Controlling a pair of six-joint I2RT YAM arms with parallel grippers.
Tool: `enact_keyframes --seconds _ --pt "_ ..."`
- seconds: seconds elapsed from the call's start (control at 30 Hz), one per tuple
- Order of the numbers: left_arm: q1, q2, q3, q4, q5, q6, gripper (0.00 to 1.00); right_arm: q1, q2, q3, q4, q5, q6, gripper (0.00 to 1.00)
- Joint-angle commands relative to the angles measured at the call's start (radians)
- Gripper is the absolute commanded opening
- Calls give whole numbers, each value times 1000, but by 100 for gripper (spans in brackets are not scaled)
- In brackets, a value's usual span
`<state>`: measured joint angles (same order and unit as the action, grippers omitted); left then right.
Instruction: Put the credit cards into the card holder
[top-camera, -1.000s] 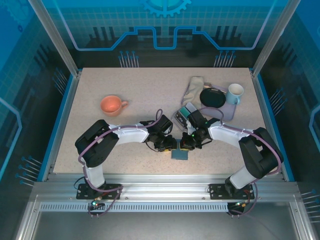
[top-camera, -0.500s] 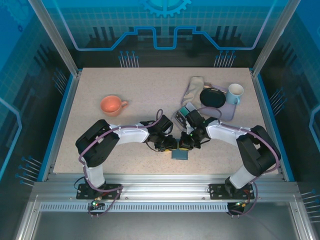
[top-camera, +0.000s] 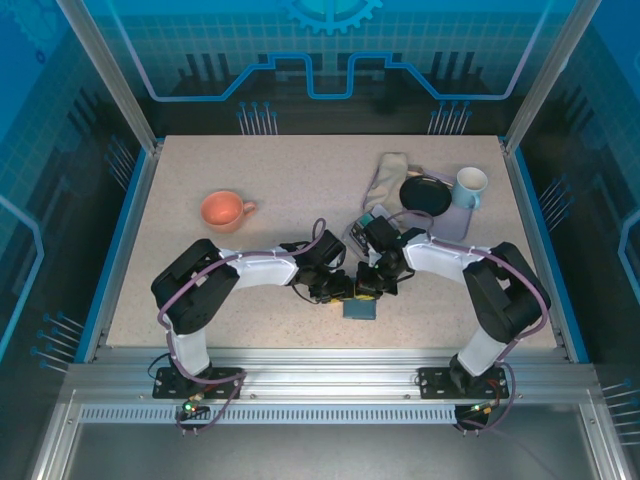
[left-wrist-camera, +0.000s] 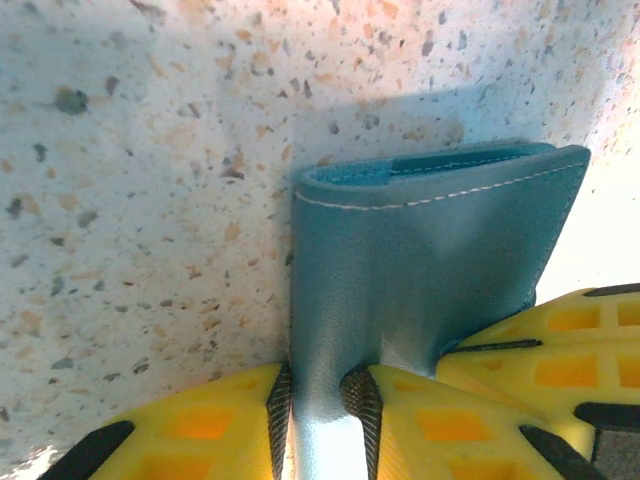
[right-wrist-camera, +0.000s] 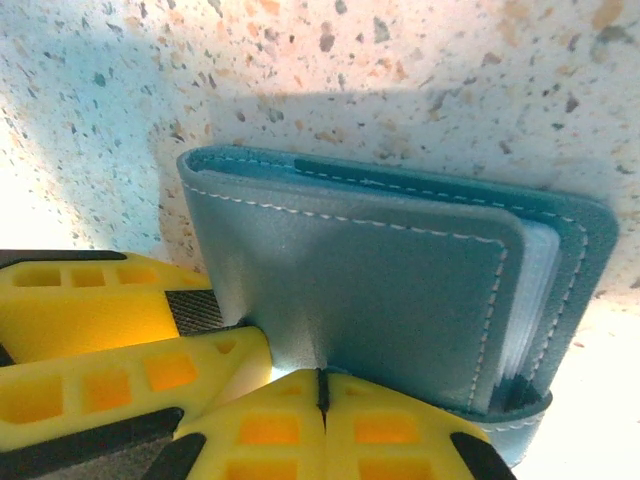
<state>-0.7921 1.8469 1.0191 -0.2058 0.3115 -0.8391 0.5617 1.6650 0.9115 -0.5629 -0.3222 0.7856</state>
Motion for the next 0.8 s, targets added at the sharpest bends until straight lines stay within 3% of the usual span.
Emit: enact_keyframes --seconds 0.0,0.23,0.77 --pt "-23 34 -22 20 16 -3 28 -10 23 -59 52 106 -13 0" --pt "-24 34 -21 9 -2 -12 27 -29 -140 11 -37 52 -66 0" --pt "-24 32 -25 14 -5 -17 27 -7 -13 21 -31 42 -88 0"
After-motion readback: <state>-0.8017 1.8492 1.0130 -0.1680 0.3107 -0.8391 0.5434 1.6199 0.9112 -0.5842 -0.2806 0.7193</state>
